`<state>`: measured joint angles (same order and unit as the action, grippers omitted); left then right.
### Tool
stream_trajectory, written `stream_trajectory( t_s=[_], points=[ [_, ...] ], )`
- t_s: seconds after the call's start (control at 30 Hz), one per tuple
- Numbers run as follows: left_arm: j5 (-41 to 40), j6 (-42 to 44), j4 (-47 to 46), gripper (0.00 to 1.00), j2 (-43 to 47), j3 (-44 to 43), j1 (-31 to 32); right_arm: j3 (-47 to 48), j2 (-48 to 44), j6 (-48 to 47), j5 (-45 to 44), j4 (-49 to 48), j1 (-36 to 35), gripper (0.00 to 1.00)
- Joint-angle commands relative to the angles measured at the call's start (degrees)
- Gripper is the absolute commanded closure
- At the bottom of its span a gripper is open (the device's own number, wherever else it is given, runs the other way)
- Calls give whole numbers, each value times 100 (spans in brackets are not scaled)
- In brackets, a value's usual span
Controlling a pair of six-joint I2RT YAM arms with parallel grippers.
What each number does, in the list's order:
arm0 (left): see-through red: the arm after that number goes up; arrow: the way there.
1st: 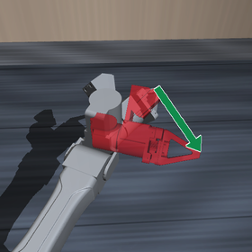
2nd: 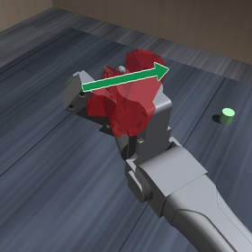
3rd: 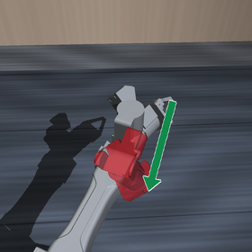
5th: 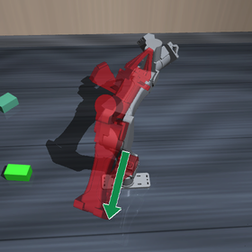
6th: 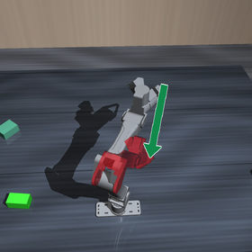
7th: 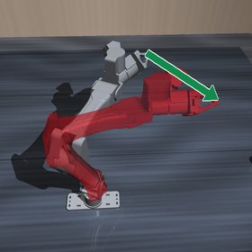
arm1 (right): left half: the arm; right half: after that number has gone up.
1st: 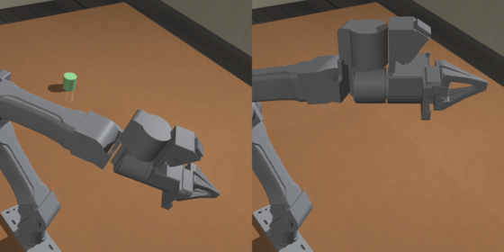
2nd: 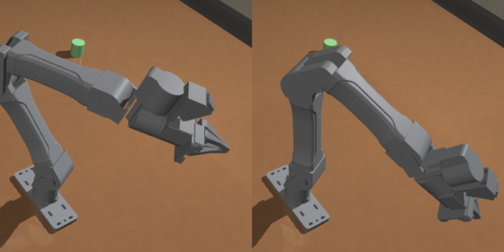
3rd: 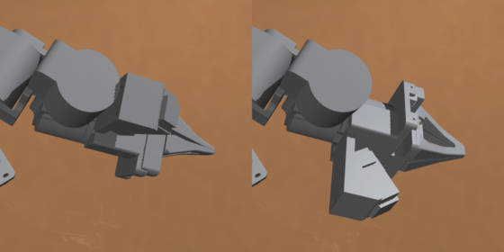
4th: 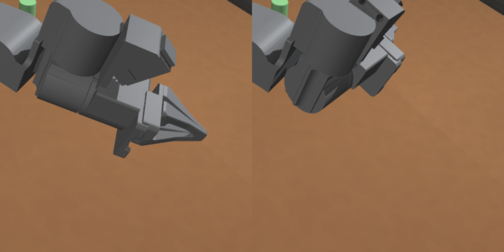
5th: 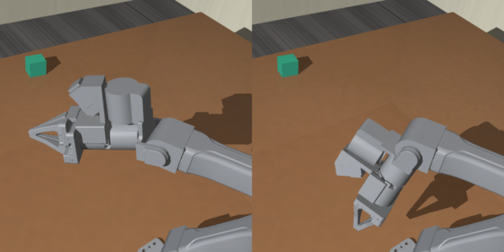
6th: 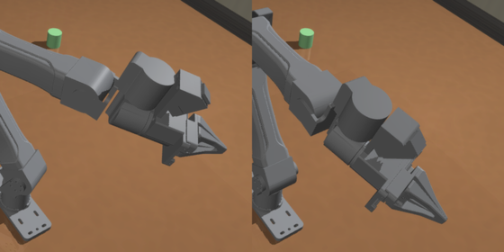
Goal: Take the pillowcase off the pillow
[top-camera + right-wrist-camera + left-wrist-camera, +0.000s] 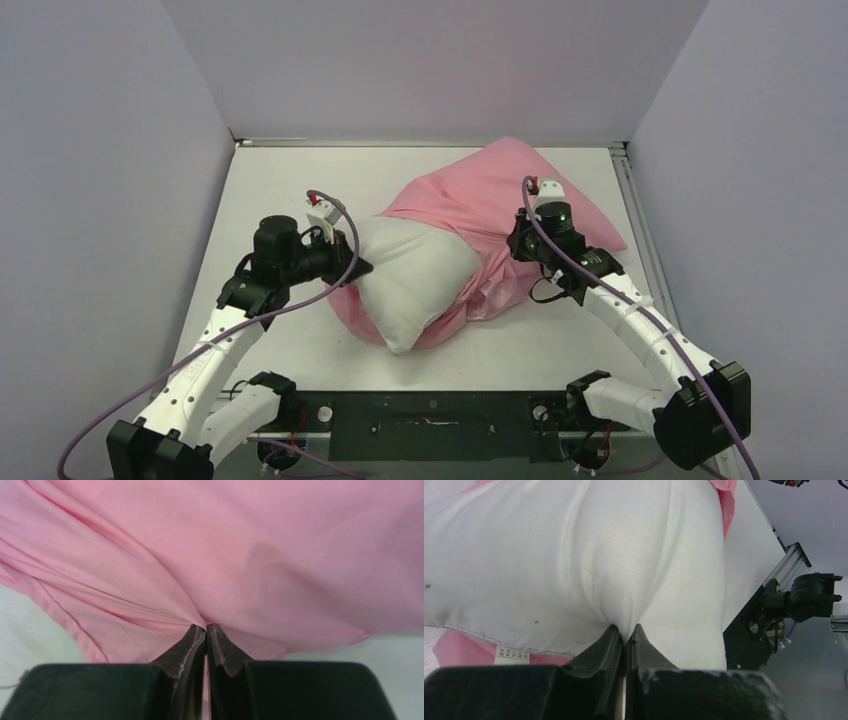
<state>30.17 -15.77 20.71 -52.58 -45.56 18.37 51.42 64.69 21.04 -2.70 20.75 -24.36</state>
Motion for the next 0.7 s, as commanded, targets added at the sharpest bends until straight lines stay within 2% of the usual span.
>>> stream_trajectory(
  t_s=[0.0, 0.1, 0.3, 0.4, 0.47, 0.5, 0.57, 0.6, 0.67],
  points=[
    [518, 71, -423, 100, 85, 12, -61, -219, -245, -329, 820, -128, 177, 95],
    [618, 56, -461, 100, 7, -41, -15, -336, -314, -423, 1381, -87, -137, 95],
    [512, 182, -357, 100, -109, -232, -18, -217, -371, -530, 1191, 262, -1509, 90],
    [493, 232, -299, 100, -124, -236, -13, 10, -303, -645, 977, 542, -2066, 81],
    [433, 201, -284, 99, -94, -213, -12, 254, -212, -763, 803, 725, -2272, 72],
    [347, 165, -277, 92, -49, -208, -17, 387, -161, -821, 700, 804, -2328, 68],
    [119, 50, -206, 72, 31, -235, -15, 687, -53, -961, 465, 934, -2358, 60],
    [-64, -5, -142, 57, 75, -273, -13, 834, 18, -1036, 343, 983, -2362, 53],
    [-445, -124, 48, 40, 147, -411, -26, 1140, 185, -1212, 60, 1066, -2362, 41]
  ],
)
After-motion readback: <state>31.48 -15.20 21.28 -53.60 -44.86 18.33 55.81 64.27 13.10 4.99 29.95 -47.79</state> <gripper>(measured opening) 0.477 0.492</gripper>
